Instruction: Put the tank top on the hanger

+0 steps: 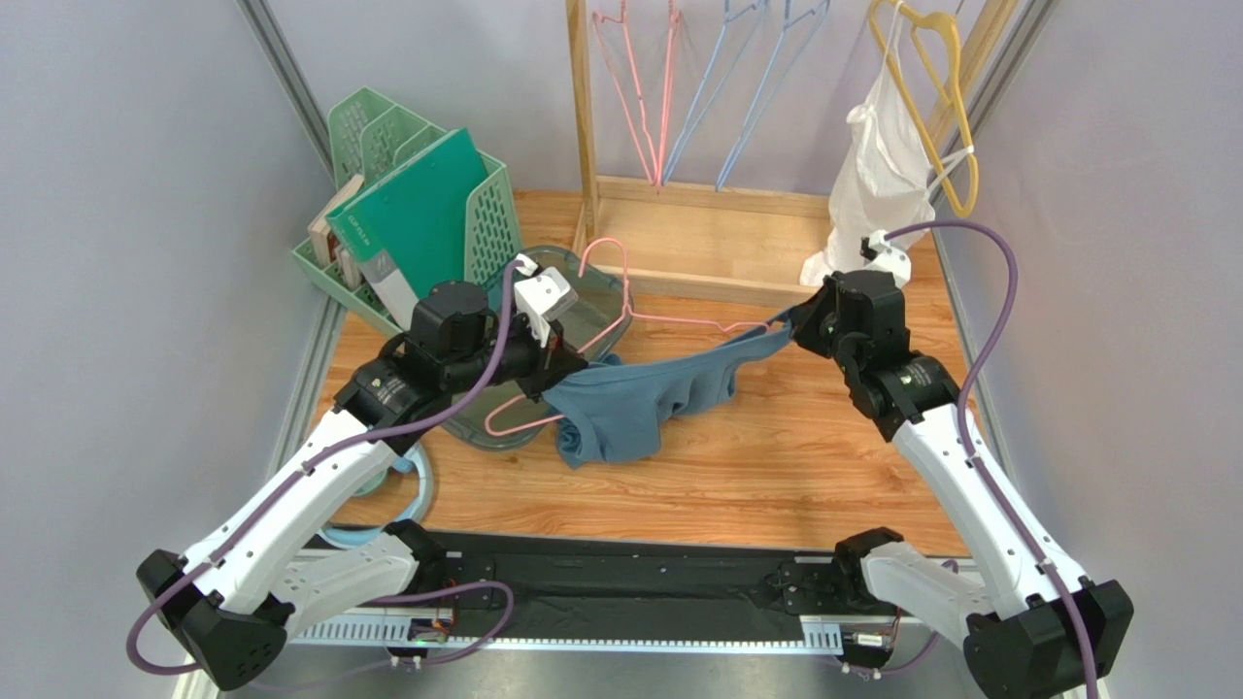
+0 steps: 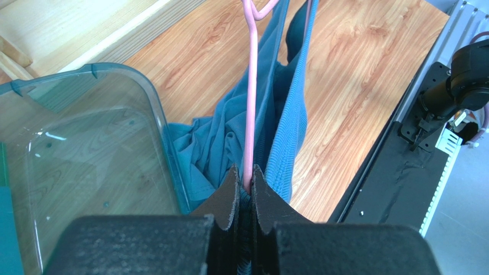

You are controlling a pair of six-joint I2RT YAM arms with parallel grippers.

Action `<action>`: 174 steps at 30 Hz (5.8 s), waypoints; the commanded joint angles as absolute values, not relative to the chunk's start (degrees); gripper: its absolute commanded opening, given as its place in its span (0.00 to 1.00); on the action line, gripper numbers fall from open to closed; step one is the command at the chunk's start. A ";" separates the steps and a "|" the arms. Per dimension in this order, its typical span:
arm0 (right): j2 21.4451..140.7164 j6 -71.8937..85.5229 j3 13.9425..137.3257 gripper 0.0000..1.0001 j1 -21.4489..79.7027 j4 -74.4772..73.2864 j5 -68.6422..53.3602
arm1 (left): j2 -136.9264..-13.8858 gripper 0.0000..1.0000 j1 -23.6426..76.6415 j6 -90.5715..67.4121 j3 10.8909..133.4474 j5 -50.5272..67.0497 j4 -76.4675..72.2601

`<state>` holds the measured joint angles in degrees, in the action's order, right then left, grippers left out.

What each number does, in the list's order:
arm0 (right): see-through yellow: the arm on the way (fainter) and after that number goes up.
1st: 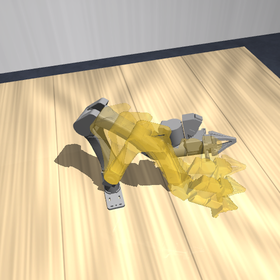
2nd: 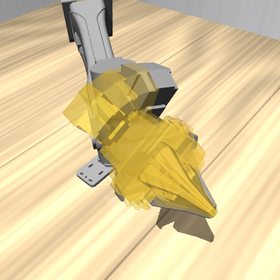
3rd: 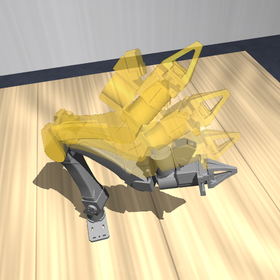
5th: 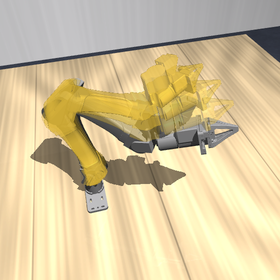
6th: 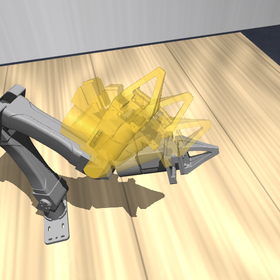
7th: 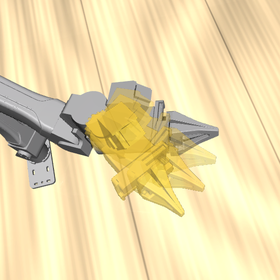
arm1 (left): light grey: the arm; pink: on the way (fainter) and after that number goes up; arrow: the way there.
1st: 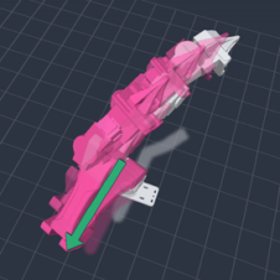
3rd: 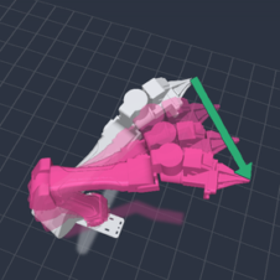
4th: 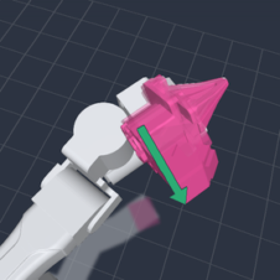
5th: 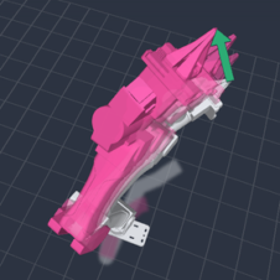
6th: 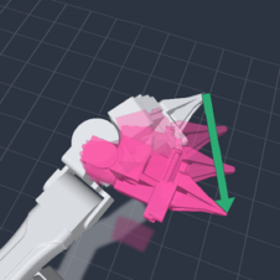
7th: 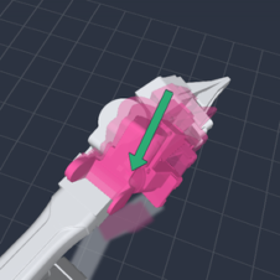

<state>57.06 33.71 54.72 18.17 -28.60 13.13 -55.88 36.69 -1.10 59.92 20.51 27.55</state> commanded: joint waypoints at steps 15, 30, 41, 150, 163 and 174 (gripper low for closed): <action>58.53 32.78 64.42 0.00 19.86 -27.69 3.96 | -56.51 0.00 37.71 -0.09 60.21 20.39 25.84; 60.82 34.80 69.43 0.00 33.74 -27.77 5.89 | -57.13 0.00 37.97 1.23 60.21 19.51 26.10; 57.48 36.82 65.75 0.00 38.32 -29.18 9.22 | -56.34 0.00 37.97 1.32 60.21 18.46 26.02; 54.94 -3.25 62.49 0.00 32.34 -42.45 -42.99 | -51.33 0.52 27.60 9.32 62.75 46.41 31.12; 49.75 1.39 57.14 0.00 34.72 -34.56 -35.15 | -51.16 0.99 27.51 6.68 61.96 38.77 27.78; 43.60 10.89 50.36 0.00 34.72 -21.02 -27.08 | -47.99 0.99 26.98 5.71 60.56 30.50 26.54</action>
